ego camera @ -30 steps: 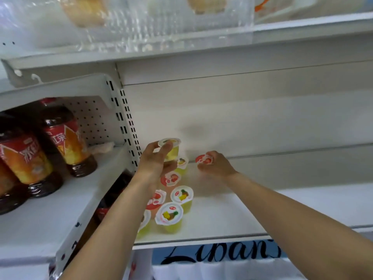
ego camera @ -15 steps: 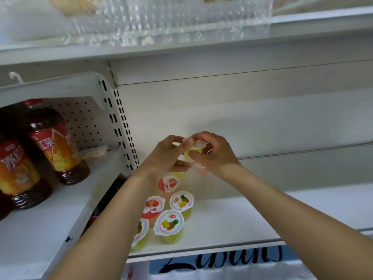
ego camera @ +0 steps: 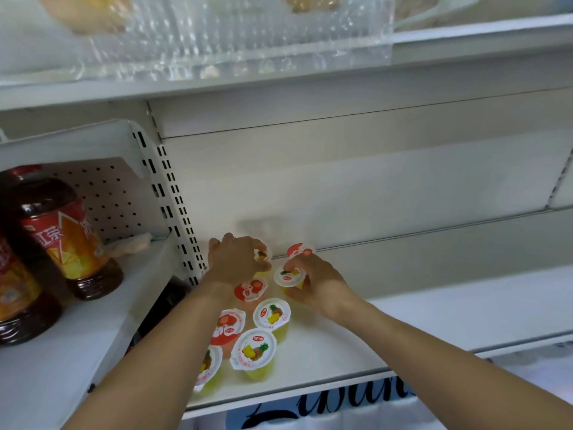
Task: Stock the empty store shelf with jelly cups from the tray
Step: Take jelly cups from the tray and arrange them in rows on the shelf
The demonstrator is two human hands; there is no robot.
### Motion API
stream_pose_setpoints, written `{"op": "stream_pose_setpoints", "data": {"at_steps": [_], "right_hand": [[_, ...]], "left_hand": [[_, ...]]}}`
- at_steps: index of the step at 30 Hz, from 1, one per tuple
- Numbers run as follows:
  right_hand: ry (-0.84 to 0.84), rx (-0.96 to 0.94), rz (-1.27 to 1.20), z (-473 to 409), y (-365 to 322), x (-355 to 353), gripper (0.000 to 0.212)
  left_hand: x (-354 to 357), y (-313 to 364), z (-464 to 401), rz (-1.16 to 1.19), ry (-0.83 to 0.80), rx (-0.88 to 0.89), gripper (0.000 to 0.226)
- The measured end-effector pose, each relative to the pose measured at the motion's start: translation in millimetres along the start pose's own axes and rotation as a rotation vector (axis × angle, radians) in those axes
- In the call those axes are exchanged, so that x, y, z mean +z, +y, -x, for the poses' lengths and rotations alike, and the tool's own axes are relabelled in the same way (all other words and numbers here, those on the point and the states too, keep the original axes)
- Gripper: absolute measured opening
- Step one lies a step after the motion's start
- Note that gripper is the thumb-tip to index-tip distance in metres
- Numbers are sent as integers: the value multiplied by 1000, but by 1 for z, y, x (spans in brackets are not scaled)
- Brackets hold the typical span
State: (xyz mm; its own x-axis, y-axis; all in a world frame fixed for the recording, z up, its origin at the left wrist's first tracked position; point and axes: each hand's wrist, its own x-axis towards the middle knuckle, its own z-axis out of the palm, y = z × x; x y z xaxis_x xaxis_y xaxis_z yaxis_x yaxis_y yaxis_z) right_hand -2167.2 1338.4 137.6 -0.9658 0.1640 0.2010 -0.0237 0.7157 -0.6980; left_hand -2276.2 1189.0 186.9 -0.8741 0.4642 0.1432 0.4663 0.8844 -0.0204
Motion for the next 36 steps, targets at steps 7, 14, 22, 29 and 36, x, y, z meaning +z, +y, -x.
{"op": "stream_pose_setpoints", "data": {"at_steps": [7, 14, 22, 29, 36], "right_hand": [[-41, -54, 117, 13, -3, -14, 53], [280, -250, 359, 77, 25, -87, 44], [651, -49, 503, 233, 146, -202, 40], [636, 401, 587, 412, 257, -306, 45], [657, 898, 455, 554, 347, -371, 46]], "left_hand": [[-9, 1, 9, 189, -51, -46, 51], [-32, 82, 59, 314, 379, 127, 63], [1, 290, 121, 540, 419, 557, 51], [48, 501, 177, 622, 152, 776, 63], [101, 655, 234, 625, -190, 950, 69]]}}
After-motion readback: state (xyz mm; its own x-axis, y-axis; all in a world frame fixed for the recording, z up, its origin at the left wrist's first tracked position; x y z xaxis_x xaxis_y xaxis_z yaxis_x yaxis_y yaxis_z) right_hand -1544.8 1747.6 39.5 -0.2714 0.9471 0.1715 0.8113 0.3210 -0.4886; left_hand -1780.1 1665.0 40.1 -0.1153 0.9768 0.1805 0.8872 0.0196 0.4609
